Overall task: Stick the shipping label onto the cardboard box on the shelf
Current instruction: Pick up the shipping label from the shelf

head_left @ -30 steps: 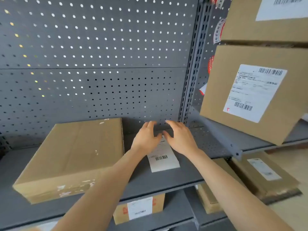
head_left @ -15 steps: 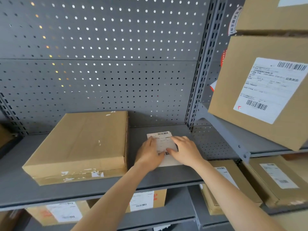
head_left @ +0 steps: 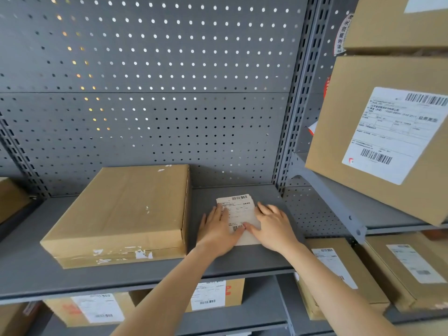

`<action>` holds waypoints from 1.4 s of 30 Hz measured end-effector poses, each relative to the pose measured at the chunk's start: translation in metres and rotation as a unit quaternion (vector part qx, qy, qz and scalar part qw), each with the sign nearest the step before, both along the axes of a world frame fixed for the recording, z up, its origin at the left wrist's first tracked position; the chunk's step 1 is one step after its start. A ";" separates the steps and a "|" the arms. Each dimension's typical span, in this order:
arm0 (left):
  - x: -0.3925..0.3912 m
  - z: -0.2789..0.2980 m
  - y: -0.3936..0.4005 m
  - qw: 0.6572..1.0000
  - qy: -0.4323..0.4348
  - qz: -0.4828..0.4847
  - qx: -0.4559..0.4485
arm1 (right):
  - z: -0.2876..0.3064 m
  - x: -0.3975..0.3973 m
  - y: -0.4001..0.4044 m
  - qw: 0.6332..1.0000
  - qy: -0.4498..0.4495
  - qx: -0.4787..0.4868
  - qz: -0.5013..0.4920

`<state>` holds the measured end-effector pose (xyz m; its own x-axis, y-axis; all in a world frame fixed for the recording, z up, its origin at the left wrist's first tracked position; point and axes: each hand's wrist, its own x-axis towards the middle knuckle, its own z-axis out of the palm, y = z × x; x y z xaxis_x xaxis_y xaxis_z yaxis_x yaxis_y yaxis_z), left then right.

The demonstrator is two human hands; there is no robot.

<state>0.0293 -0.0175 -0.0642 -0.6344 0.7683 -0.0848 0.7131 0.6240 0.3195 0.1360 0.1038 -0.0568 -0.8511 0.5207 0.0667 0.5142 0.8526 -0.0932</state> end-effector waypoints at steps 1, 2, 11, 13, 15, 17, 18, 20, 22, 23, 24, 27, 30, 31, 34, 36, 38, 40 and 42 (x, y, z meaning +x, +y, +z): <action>0.000 0.000 0.000 1.000 0.000 -0.001 -0.001 | 0.000 0.000 -0.001 1.000 0.005 0.000 0.000; 0.000 0.000 0.000 1.000 0.001 -0.001 -0.002 | 0.000 0.000 -0.001 1.000 0.012 -0.002 -0.001; 0.000 -0.003 0.001 1.000 0.007 -0.010 -0.003 | 0.000 -0.005 -0.005 0.989 0.127 -0.071 -0.038; 0.000 -0.002 0.001 1.000 0.003 -0.010 -0.003 | 0.001 -0.007 -0.006 0.979 0.166 -0.104 -0.053; 0.000 -0.003 0.001 1.000 0.004 -0.008 -0.003 | 0.003 -0.008 -0.006 0.971 0.192 -0.127 -0.065; 0.000 -0.002 0.001 1.000 0.005 -0.007 -0.004 | 0.005 -0.010 -0.006 0.967 0.207 -0.136 -0.065; 0.000 -0.002 0.001 1.000 0.005 -0.007 -0.005 | 0.005 -0.011 -0.006 0.965 0.214 -0.137 -0.062; 0.000 -0.003 0.002 1.000 0.003 -0.007 -0.006 | 0.007 -0.013 -0.006 0.963 0.225 -0.138 -0.063; 0.000 -0.004 0.001 1.000 0.003 -0.007 -0.005 | 0.008 -0.013 -0.006 0.962 0.229 -0.137 -0.064; 0.000 -0.004 0.001 1.000 0.003 -0.007 -0.004 | 0.009 -0.013 -0.007 0.961 0.232 -0.138 -0.063; 0.000 -0.004 0.001 1.000 0.002 -0.008 -0.003 | 0.009 -0.013 -0.007 0.960 0.236 -0.140 -0.062; -0.001 -0.004 0.000 1.000 0.000 -0.009 -0.001 | 0.010 -0.013 -0.008 0.956 0.246 -0.146 -0.069; -0.001 -0.004 0.000 1.000 0.001 -0.009 0.002 | 0.010 -0.012 -0.009 0.951 0.254 -0.156 -0.084; 0.000 -0.004 -0.001 1.000 0.002 -0.008 0.004 | 0.010 -0.012 -0.009 0.950 0.256 -0.158 -0.088; 0.000 -0.003 -0.001 1.000 0.003 -0.008 0.005 | 0.010 -0.011 -0.009 0.947 0.260 -0.163 -0.097; 0.000 -0.002 -0.001 1.000 0.000 -0.008 0.008 | 0.011 -0.011 -0.009 0.944 0.262 -0.172 -0.104; 0.000 -0.001 -0.001 1.000 -0.004 -0.005 0.014 | 0.012 -0.012 -0.008 0.941 0.263 -0.181 -0.115; 0.001 0.001 -0.001 1.000 -0.006 -0.003 0.019 | 0.013 -0.012 -0.007 0.934 0.269 -0.197 -0.126; 0.002 0.003 0.000 1.000 -0.013 -0.001 0.028 | 0.015 -0.013 -0.006 0.920 0.282 -0.233 -0.142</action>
